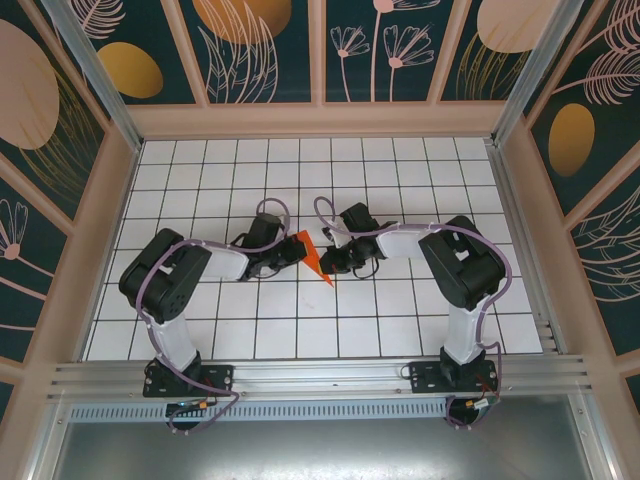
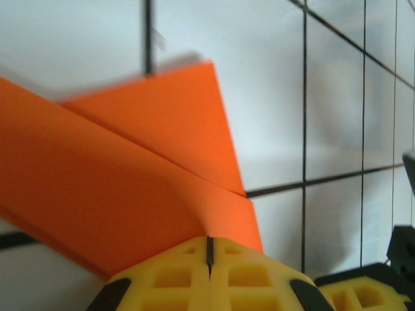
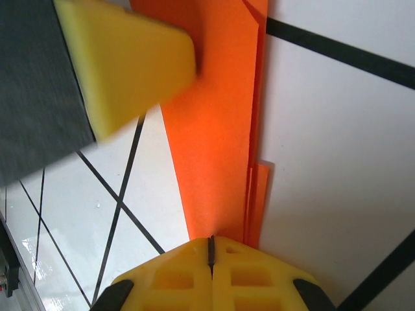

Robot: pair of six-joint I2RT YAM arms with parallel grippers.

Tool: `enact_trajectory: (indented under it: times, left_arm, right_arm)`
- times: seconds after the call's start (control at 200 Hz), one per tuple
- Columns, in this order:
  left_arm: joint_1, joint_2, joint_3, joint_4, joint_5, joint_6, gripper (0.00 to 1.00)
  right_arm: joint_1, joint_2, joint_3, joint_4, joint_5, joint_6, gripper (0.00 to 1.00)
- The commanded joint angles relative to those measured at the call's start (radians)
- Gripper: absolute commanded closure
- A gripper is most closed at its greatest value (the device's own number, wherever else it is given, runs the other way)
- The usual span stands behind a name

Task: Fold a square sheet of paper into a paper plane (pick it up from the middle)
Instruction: Fold the wing for the fifth time at the center of the table.

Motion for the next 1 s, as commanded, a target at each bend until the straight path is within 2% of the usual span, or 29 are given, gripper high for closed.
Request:
enact_trajectory:
  times: [0.0, 0.18, 0.295, 0.405, 0.555, 0.721, 0.826, 0.996]
  left_arm:
    - [0.116, 0.041, -0.019, -0.091, -0.113, 0.058, 1.00]
    - [0.208, 0.049, 0.063, -0.154, -0.130, 0.108, 1.00]
    - [0.220, 0.007, 0.117, -0.188, -0.149, 0.150, 1.00]
    - [0.218, -0.052, 0.095, -0.139, -0.092, 0.133, 0.99]
    - [0.189, -0.090, 0.068, -0.108, -0.024, 0.096, 0.98]
    - [0.098, -0.069, 0.023, 0.009, 0.061, 0.039, 0.99]
    - [0.051, -0.033, 0.014, 0.037, 0.071, 0.015, 1.00]
    - [0.035, 0.018, 0.029, -0.003, 0.060, -0.009, 1.00]
  right_arm:
    - [-0.017, 0.082, -0.069, -0.199, 0.217, -0.010, 1.00]
    - [-0.018, 0.081, -0.064, -0.203, 0.209, -0.005, 1.00]
    - [-0.018, 0.074, -0.055, -0.207, 0.201, -0.008, 1.00]
    - [-0.015, 0.058, -0.052, -0.194, 0.170, -0.014, 1.00]
    - [-0.014, 0.047, -0.039, -0.182, 0.142, -0.010, 1.00]
    - [-0.014, 0.044, -0.028, -0.165, 0.118, -0.004, 1.00]
    - [-0.014, 0.039, -0.026, -0.155, 0.104, 0.002, 1.00]
    - [-0.014, 0.025, -0.017, -0.135, 0.082, 0.010, 1.00]
